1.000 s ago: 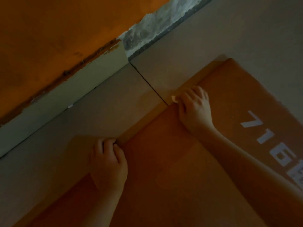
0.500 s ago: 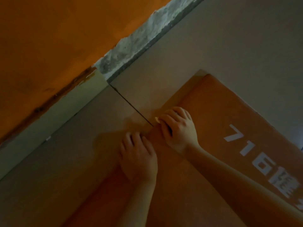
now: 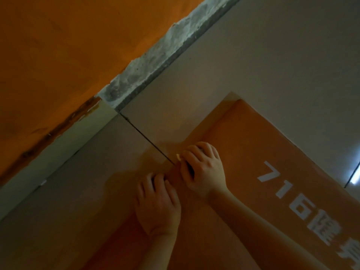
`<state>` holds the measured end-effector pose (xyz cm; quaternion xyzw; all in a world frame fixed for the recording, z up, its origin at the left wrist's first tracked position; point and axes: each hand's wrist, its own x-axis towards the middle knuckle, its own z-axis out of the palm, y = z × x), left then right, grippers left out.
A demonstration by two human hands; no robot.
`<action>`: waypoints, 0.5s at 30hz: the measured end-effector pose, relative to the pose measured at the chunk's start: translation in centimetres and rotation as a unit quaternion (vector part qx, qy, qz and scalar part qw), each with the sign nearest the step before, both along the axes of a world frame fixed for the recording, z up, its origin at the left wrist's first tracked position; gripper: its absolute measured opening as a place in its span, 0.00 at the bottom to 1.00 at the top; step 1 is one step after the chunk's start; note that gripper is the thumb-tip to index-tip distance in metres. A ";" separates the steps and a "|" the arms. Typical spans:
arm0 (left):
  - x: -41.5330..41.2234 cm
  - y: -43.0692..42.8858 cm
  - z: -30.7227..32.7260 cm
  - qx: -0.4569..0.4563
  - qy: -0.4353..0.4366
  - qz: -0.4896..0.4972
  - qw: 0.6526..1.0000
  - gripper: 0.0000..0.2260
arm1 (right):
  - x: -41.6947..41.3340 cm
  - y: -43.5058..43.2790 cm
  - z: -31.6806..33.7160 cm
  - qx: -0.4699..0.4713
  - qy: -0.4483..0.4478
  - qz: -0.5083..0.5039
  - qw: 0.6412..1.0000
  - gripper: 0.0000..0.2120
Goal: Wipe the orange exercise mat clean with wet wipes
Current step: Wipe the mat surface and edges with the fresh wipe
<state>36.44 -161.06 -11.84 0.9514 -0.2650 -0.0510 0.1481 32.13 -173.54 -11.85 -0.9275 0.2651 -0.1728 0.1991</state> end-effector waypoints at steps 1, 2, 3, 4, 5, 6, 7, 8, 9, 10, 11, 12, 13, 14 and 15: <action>0.0 0.1 -0.1 -0.004 -0.008 -0.002 1.000 0.13 | -0.1 0.1 0.1 0.002 0.004 0.001 1.000 0.07; 0.0 0.1 -0.2 -0.006 -0.015 -0.004 1.000 0.13 | -0.1 0.2 0.1 0.002 0.008 0.000 1.000 0.08; 0.1 0.1 -0.3 -0.006 -0.019 -0.002 1.000 0.13 | -0.1 0.1 0.0 0.004 0.011 0.003 1.000 0.08; 0.1 0.1 -0.3 -0.007 -0.019 0.001 1.000 0.13 | -0.2 0.1 0.0 0.007 0.016 0.007 1.000 0.08; 0.1 0.1 -0.2 -0.006 -0.021 0.002 1.000 0.14 | -0.3 0.1 0.0 0.011 0.019 0.008 1.000 0.08; 0.2 0.0 -0.3 -0.006 -0.025 0.003 1.000 0.14 | -0.1 0.0 -0.1 0.011 0.021 0.011 1.000 0.09; 0.1 0.0 -0.3 -0.003 -0.022 0.007 1.000 0.14 | -0.1 -0.1 -0.2 0.007 0.025 0.016 1.000 0.09; 0.1 0.0 -0.3 0.003 -0.019 0.009 1.000 0.15 | 0.0 -0.1 -0.2 0.004 0.028 0.018 0.999 0.09; 0.1 0.1 -0.3 0.008 -0.018 0.014 1.000 0.15 | 0.0 -0.2 -0.2 0.005 0.026 0.023 0.999 0.09; 0.0 0.0 -0.2 0.010 -0.020 0.023 0.999 0.15 | 0.1 -0.6 -0.1 0.006 0.024 0.036 0.999 0.09; 0.2 0.1 -0.1 0.011 -0.019 0.030 0.999 0.15 | 0.2 -1.1 0.1 0.002 0.030 0.055 0.998 0.09; 0.1 -0.1 -0.1 0.014 -0.021 0.034 0.999 0.15 | 0.4 -2.0 0.1 -0.008 0.041 0.077 0.996 0.10; 0.1 -0.1 0.0 0.018 -0.025 0.039 0.999 0.15 | 0.6 -3.1 0.1 -0.021 0.056 0.095 0.994 0.11; 0.1 -0.2 0.0 0.021 -0.026 0.042 0.999 0.15 | 0.8 -4.3 0.2 -0.031 0.069 0.105 0.992 0.12; 0.0 -0.2 0.0 0.024 -0.025 0.046 0.998 0.16 | 0.9 -5.6 0.3 -0.040 0.080 0.111 0.990 0.12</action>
